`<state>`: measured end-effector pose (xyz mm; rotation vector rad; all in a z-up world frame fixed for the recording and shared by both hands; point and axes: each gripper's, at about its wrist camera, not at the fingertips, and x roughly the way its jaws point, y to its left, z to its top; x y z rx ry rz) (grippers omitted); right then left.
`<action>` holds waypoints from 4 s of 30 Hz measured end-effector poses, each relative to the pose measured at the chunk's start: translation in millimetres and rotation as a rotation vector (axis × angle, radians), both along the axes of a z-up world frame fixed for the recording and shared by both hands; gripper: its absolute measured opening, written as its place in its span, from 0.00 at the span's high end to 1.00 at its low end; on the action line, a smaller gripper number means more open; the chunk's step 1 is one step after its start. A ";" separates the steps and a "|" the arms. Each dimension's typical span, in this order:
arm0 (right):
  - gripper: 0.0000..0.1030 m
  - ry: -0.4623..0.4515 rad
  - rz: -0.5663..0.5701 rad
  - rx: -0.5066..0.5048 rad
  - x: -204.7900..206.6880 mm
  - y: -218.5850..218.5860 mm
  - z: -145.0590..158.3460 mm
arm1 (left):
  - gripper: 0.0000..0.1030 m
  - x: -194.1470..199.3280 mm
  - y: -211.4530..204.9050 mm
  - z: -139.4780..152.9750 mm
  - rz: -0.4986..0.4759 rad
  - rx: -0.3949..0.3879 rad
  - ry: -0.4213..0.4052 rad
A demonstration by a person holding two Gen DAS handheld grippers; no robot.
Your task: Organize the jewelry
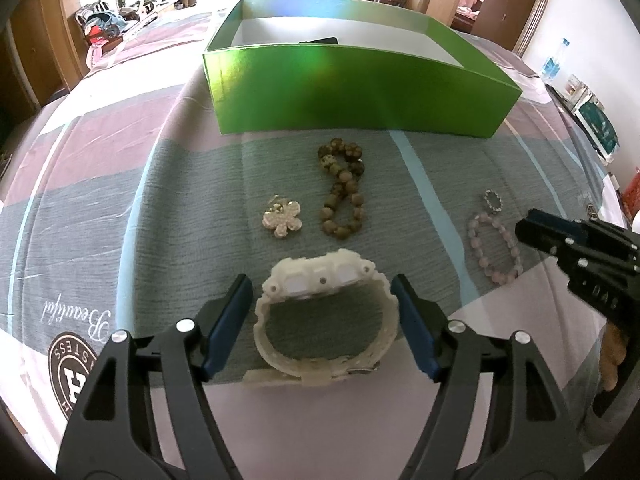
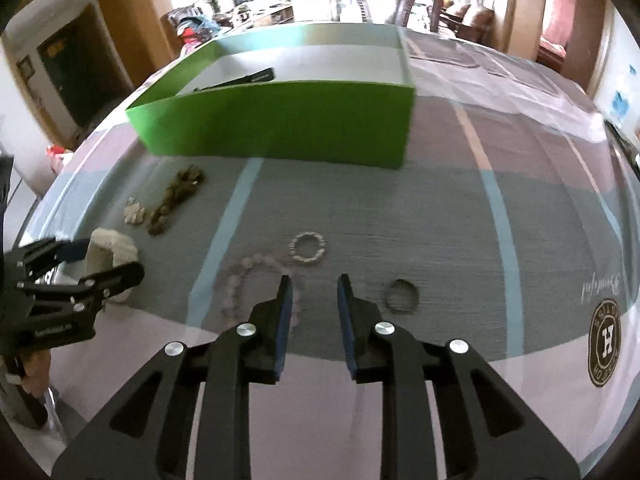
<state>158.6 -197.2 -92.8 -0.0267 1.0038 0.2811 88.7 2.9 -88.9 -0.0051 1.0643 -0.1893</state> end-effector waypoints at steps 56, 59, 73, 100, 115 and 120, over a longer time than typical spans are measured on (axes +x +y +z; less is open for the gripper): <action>0.63 -0.025 -0.054 -0.105 -15.7 9.3 -9.0 | 0.27 -22.5 9.1 3.4 0.049 0.043 -0.018; 0.63 -0.032 -0.052 -0.105 -17.1 12.1 -9.0 | 0.26 -23.3 7.6 3.0 0.051 0.050 -0.021; 0.63 -0.039 -0.072 -0.099 -16.7 14.5 -9.8 | 0.26 -20.4 8.0 -1.7 0.053 0.052 -0.024; 0.92 -0.092 -0.031 -0.050 -19.8 15.5 15.0 | 0.35 -20.6 9.7 17.7 0.071 0.084 -0.107; 0.92 -0.115 -0.056 -0.045 -16.3 10.2 25.5 | 0.37 -21.5 10.6 30.3 0.069 0.071 -0.138; 0.92 -0.122 -0.051 -0.038 -16.6 10.0 29.2 | 0.37 -21.1 9.9 35.5 0.068 0.076 -0.152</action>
